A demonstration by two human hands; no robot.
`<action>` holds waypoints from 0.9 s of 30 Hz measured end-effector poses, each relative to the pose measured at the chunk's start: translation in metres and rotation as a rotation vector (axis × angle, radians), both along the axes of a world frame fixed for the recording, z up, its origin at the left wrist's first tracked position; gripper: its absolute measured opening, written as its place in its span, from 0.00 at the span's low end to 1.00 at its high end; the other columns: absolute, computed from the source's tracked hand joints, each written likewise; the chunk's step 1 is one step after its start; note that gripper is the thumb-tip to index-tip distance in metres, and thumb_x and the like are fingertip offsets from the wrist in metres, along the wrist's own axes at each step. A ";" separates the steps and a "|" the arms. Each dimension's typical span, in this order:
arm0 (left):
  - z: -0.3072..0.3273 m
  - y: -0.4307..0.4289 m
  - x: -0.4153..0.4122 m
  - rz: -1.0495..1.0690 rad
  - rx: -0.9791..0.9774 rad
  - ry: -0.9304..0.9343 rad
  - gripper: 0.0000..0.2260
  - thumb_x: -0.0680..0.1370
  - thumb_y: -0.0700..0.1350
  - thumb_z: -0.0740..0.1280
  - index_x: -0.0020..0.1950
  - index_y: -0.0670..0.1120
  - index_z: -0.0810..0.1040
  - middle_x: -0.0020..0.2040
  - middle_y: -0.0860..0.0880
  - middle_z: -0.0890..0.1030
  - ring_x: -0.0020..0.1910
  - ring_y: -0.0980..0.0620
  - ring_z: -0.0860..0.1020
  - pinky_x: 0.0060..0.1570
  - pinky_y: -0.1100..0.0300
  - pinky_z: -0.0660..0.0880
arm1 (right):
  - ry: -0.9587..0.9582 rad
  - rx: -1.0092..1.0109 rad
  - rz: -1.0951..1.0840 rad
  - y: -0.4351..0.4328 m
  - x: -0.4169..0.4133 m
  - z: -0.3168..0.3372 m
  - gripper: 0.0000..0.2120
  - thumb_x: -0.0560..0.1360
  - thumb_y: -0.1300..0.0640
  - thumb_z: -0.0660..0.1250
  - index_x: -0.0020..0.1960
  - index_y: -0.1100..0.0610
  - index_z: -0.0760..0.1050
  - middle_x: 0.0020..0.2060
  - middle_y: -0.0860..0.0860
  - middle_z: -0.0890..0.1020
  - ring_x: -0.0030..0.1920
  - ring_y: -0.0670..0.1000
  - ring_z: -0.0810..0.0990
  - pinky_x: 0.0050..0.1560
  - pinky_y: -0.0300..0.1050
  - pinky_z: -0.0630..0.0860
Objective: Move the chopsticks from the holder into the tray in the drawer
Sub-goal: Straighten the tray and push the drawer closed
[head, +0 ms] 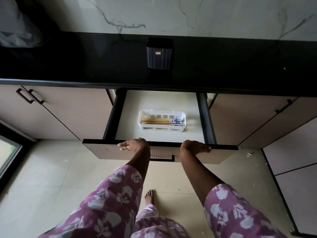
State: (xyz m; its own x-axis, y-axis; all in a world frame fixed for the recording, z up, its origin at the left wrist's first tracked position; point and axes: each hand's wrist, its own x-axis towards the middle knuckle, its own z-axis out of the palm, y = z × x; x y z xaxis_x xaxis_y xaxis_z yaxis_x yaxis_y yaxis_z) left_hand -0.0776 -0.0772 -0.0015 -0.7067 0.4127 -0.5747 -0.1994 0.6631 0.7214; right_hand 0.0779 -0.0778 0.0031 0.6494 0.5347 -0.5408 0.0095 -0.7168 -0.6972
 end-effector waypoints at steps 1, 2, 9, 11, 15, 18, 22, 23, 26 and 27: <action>-0.001 0.005 -0.002 0.000 -0.029 -0.013 0.34 0.81 0.42 0.56 0.72 0.32 0.34 0.75 0.35 0.39 0.76 0.41 0.40 0.73 0.51 0.48 | -0.014 0.014 -0.022 0.003 -0.002 0.004 0.30 0.81 0.62 0.52 0.73 0.72 0.37 0.75 0.67 0.40 0.76 0.63 0.41 0.77 0.50 0.44; -0.001 0.009 -0.005 -0.012 -0.061 -0.032 0.33 0.81 0.43 0.56 0.71 0.31 0.35 0.75 0.34 0.40 0.76 0.41 0.41 0.73 0.53 0.46 | -0.018 0.047 -0.028 0.006 -0.004 0.005 0.33 0.80 0.62 0.54 0.72 0.73 0.36 0.74 0.68 0.39 0.76 0.64 0.41 0.77 0.50 0.46; 0.003 0.044 -0.010 -0.115 -0.018 0.017 0.36 0.80 0.43 0.61 0.70 0.27 0.37 0.74 0.31 0.41 0.75 0.39 0.42 0.73 0.55 0.51 | 0.035 0.172 -0.021 0.040 -0.004 0.004 0.40 0.78 0.61 0.62 0.74 0.69 0.35 0.75 0.65 0.39 0.75 0.66 0.54 0.73 0.54 0.59; 0.004 0.056 -0.012 -0.128 -0.007 0.008 0.37 0.79 0.44 0.61 0.70 0.28 0.37 0.74 0.31 0.41 0.76 0.39 0.45 0.72 0.54 0.55 | 0.030 0.174 -0.033 0.053 -0.007 0.006 0.40 0.78 0.61 0.62 0.74 0.67 0.35 0.75 0.64 0.39 0.74 0.66 0.57 0.72 0.54 0.60; 0.006 0.085 -0.013 -0.102 0.028 -0.013 0.37 0.80 0.44 0.60 0.71 0.29 0.37 0.75 0.32 0.41 0.74 0.37 0.55 0.69 0.50 0.62 | 0.023 0.181 -0.054 0.080 -0.009 0.008 0.41 0.78 0.60 0.63 0.74 0.67 0.35 0.76 0.64 0.40 0.73 0.67 0.58 0.72 0.54 0.61; 0.008 0.107 -0.014 -0.107 0.027 -0.014 0.33 0.81 0.44 0.57 0.72 0.29 0.38 0.75 0.32 0.42 0.71 0.35 0.61 0.67 0.48 0.65 | 0.007 0.158 -0.066 0.104 -0.010 0.008 0.42 0.78 0.59 0.64 0.74 0.67 0.35 0.76 0.63 0.41 0.73 0.67 0.60 0.72 0.54 0.62; 0.001 0.130 -0.018 -0.169 0.029 0.012 0.31 0.81 0.43 0.56 0.74 0.33 0.40 0.76 0.34 0.45 0.58 0.37 0.74 0.53 0.52 0.72 | 0.015 0.135 -0.108 0.137 -0.010 0.009 0.41 0.78 0.58 0.64 0.75 0.64 0.36 0.77 0.60 0.44 0.69 0.67 0.66 0.68 0.55 0.64; -0.001 0.132 -0.019 -0.185 0.046 0.011 0.30 0.81 0.43 0.56 0.74 0.34 0.42 0.76 0.34 0.48 0.55 0.36 0.74 0.52 0.53 0.72 | 0.020 0.126 -0.110 0.143 -0.010 0.007 0.41 0.78 0.58 0.64 0.75 0.63 0.37 0.77 0.59 0.45 0.70 0.67 0.66 0.69 0.55 0.64; -0.002 0.146 -0.021 -0.173 0.096 -0.015 0.29 0.81 0.45 0.57 0.75 0.38 0.44 0.76 0.37 0.51 0.69 0.39 0.66 0.64 0.52 0.64 | 0.030 0.108 -0.120 0.161 -0.009 0.004 0.41 0.77 0.58 0.65 0.76 0.61 0.37 0.77 0.57 0.48 0.70 0.66 0.66 0.69 0.56 0.64; -0.001 0.152 -0.023 -0.157 0.087 -0.020 0.30 0.81 0.46 0.57 0.76 0.38 0.44 0.77 0.39 0.49 0.71 0.42 0.63 0.65 0.54 0.62 | 0.046 0.112 -0.132 0.167 -0.009 0.003 0.42 0.77 0.58 0.65 0.76 0.60 0.38 0.77 0.58 0.51 0.69 0.66 0.67 0.68 0.56 0.65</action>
State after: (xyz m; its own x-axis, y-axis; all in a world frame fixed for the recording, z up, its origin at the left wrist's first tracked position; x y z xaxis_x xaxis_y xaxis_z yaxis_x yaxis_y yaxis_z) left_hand -0.1003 0.0746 -0.0029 -0.6183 0.5657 -0.5455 -0.1135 0.6226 0.7743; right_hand 0.0687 0.0894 0.0064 0.6942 0.5047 -0.5131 -0.1133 -0.6274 -0.7704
